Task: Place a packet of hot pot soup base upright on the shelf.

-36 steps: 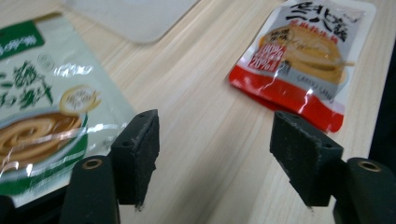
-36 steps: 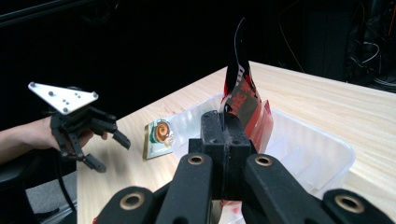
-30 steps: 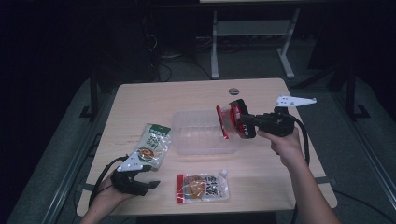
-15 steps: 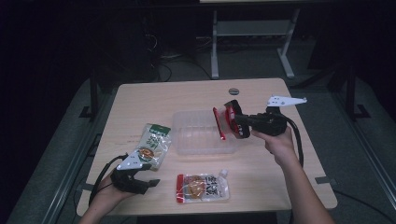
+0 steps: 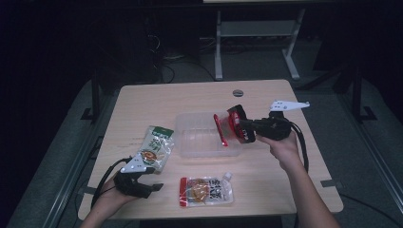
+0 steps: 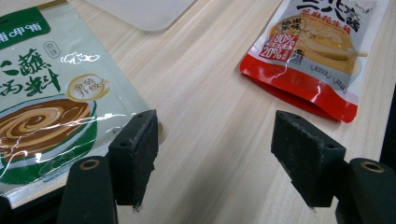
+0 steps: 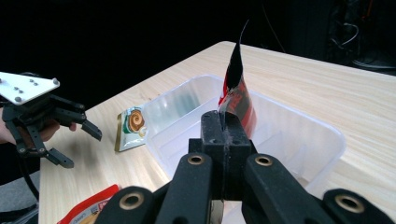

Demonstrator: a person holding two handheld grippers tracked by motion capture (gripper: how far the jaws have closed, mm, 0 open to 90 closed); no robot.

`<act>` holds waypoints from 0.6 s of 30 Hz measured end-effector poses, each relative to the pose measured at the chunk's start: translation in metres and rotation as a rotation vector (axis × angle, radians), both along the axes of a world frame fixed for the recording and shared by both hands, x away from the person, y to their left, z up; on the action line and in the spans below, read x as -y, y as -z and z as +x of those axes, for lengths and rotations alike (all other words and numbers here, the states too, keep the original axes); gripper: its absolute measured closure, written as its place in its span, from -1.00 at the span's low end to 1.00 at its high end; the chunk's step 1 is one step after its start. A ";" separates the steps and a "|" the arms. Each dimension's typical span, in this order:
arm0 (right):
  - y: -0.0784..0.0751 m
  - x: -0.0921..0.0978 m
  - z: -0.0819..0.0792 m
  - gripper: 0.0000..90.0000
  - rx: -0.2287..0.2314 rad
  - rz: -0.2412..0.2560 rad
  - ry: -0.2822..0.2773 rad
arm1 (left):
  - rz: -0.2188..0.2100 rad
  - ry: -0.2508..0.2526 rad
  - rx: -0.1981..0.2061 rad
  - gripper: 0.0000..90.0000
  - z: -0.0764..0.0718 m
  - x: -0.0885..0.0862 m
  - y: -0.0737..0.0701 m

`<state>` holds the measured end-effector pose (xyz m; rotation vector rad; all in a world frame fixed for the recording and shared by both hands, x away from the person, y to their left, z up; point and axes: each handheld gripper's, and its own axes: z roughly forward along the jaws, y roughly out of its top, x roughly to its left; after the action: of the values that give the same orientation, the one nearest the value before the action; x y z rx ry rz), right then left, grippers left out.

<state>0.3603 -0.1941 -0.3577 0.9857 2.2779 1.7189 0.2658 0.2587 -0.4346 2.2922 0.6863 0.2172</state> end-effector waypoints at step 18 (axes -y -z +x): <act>-0.005 -0.008 -0.005 1.00 -0.001 -0.025 -0.005 | 0.007 0.011 -0.005 -0.32 0.001 0.002 0.001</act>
<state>0.3555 -0.1858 -0.3530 0.9766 2.2984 1.6880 0.2669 0.2571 -0.4357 2.3035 0.6761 0.2091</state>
